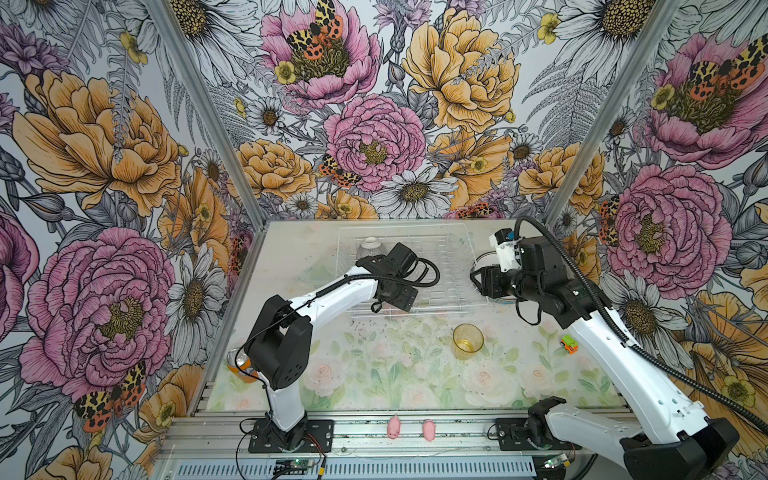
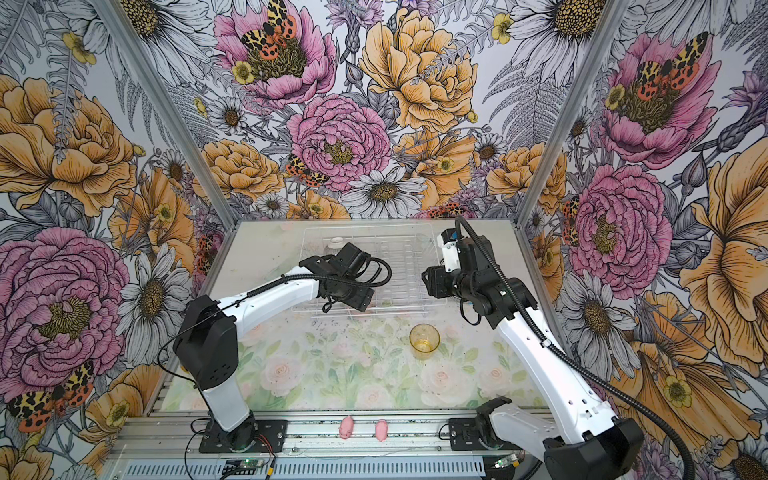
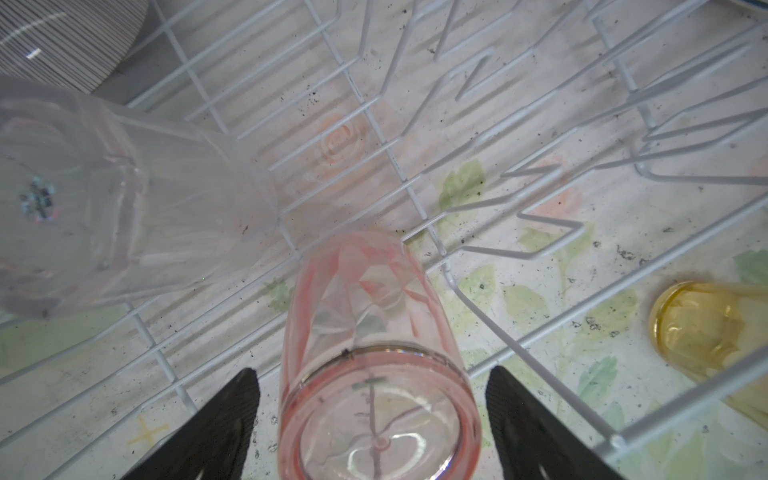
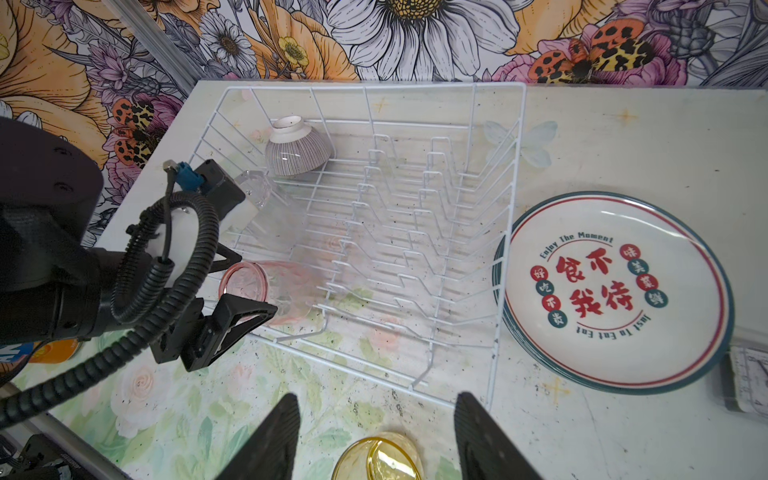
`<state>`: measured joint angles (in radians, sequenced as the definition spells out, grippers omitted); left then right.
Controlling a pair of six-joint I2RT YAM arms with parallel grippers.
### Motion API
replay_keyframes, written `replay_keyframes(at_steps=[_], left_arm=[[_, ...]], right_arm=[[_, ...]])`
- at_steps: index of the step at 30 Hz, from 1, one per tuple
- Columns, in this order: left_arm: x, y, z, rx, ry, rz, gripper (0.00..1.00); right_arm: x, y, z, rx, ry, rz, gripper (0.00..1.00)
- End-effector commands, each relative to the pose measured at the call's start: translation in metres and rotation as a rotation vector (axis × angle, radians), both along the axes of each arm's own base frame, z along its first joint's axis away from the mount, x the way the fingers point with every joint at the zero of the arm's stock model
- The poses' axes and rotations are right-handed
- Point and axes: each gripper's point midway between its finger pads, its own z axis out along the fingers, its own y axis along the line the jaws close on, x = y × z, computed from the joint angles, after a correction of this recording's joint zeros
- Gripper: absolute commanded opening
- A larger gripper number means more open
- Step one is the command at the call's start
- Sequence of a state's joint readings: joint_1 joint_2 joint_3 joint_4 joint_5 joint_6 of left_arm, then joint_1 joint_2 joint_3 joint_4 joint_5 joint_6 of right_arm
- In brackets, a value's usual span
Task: Unload the mixed dishes from the dish rack
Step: 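Lower left gripper over the pink glass while right gripper rises toward the rack, then close left gripper around the pink glass's open end in the rack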
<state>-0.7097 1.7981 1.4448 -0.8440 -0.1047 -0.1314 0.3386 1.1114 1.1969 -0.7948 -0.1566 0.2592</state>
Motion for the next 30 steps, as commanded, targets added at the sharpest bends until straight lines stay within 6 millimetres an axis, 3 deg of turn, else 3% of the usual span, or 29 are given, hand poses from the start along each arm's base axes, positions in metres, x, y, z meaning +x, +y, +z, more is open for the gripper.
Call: replay_keyframes(at_steps=[1, 3, 20, 30], left_arm=[[0.006, -0.002, 0.008, 0.010, -0.023, 0.017, 0.87], [0.007, -0.002, -0.008, 0.040, 0.008, 0.018, 0.87], [-0.002, 0.006, -0.026, 0.085, 0.065, 0.016, 0.86], [-0.007, 0.013, -0.025, 0.058, 0.094, 0.015, 0.73]], right_arm=[[0.001, 0.000, 0.009, 0.014, -0.046, 0.016, 0.62], [0.002, 0.000, 0.008, 0.014, -0.043, 0.014, 0.62], [0.008, 0.001, 0.003, 0.032, -0.035, 0.015, 0.62], [0.008, 0.001, 0.003, 0.039, -0.036, 0.012, 0.62]])
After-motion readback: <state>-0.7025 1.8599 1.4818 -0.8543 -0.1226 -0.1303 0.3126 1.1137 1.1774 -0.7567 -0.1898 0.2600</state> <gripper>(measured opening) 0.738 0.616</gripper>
